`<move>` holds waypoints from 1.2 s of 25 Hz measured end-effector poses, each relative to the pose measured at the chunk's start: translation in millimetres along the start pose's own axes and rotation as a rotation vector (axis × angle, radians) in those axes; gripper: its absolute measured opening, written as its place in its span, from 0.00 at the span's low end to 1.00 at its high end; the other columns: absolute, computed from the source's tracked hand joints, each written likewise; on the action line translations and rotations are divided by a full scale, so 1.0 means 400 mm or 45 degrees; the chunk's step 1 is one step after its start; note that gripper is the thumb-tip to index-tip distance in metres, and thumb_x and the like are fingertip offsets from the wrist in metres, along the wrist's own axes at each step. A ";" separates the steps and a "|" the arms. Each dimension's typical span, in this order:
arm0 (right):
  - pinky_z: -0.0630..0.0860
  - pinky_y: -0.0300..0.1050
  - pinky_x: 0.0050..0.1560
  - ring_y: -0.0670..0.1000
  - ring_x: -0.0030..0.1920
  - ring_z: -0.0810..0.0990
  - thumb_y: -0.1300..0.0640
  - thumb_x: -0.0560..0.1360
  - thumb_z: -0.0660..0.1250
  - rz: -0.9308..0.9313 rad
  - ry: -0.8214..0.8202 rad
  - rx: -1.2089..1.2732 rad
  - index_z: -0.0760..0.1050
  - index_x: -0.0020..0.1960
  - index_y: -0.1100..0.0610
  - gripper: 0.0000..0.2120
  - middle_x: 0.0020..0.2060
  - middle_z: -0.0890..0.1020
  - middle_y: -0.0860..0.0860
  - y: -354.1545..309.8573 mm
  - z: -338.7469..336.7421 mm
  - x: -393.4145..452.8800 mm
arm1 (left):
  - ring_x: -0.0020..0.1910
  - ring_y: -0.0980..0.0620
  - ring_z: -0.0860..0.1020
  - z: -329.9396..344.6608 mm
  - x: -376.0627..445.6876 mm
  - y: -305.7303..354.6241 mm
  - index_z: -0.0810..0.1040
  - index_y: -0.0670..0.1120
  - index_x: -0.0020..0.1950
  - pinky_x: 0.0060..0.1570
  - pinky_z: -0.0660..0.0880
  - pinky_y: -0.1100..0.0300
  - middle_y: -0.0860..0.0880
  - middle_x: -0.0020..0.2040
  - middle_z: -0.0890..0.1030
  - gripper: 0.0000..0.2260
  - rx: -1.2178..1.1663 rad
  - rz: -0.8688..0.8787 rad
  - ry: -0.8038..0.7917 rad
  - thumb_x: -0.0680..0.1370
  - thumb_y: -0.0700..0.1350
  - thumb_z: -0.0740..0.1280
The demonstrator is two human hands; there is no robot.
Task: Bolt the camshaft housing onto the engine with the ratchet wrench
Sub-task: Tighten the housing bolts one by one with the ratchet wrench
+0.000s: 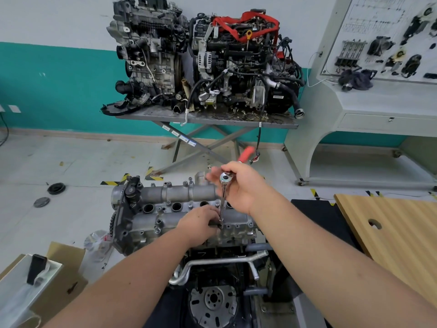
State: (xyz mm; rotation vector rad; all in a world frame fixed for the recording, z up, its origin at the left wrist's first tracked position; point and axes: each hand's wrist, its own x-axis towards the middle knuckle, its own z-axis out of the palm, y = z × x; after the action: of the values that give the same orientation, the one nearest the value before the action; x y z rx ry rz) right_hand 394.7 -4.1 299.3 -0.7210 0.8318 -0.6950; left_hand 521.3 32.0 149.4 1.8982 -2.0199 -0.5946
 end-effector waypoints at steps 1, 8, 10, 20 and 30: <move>0.75 0.43 0.39 0.51 0.38 0.84 0.63 0.81 0.60 -0.052 -0.002 0.101 0.71 0.46 0.57 0.05 0.34 0.84 0.50 0.016 -0.013 0.003 | 0.55 0.56 0.75 0.003 0.002 -0.001 0.82 0.48 0.48 0.46 0.69 0.61 0.61 0.56 0.73 0.05 -0.003 0.000 0.012 0.75 0.48 0.71; 0.73 0.34 0.60 0.35 0.61 0.76 0.37 0.77 0.60 -0.748 0.098 -0.578 0.74 0.60 0.29 0.13 0.62 0.79 0.35 0.121 -0.061 -0.011 | 0.54 0.51 0.76 0.009 0.008 -0.010 0.82 0.45 0.50 0.56 0.73 0.53 0.58 0.53 0.74 0.08 0.071 0.091 0.074 0.76 0.48 0.71; 0.69 0.28 0.63 0.37 0.66 0.72 0.43 0.78 0.61 -1.205 0.160 -0.992 0.74 0.66 0.36 0.17 0.69 0.74 0.40 0.139 -0.061 -0.013 | 0.56 0.50 0.77 0.016 0.011 -0.015 0.82 0.45 0.53 0.57 0.74 0.52 0.56 0.57 0.78 0.08 0.205 0.153 0.071 0.76 0.47 0.70; 0.63 0.48 0.40 0.58 0.48 0.76 0.41 0.82 0.52 -1.124 0.311 -2.776 0.66 0.70 0.53 0.22 0.53 0.75 0.55 0.037 0.010 -0.020 | 0.49 0.50 0.76 0.014 -0.001 -0.003 0.79 0.47 0.52 0.47 0.71 0.57 0.59 0.45 0.75 0.08 0.008 -0.005 0.076 0.76 0.48 0.69; 0.81 0.47 0.45 0.54 0.37 0.84 0.60 0.81 0.61 -0.017 -0.010 -0.080 0.71 0.46 0.59 0.05 0.31 0.82 0.52 0.004 -0.005 0.005 | 0.57 0.52 0.75 0.018 0.007 -0.014 0.82 0.49 0.50 0.59 0.72 0.54 0.58 0.58 0.76 0.07 0.041 0.074 0.074 0.77 0.50 0.69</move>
State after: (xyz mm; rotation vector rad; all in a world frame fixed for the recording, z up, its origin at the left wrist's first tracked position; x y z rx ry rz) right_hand 394.1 -5.3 296.4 -0.7861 0.8455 -0.6798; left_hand 522.5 29.5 140.3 1.8461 -2.0520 -0.4887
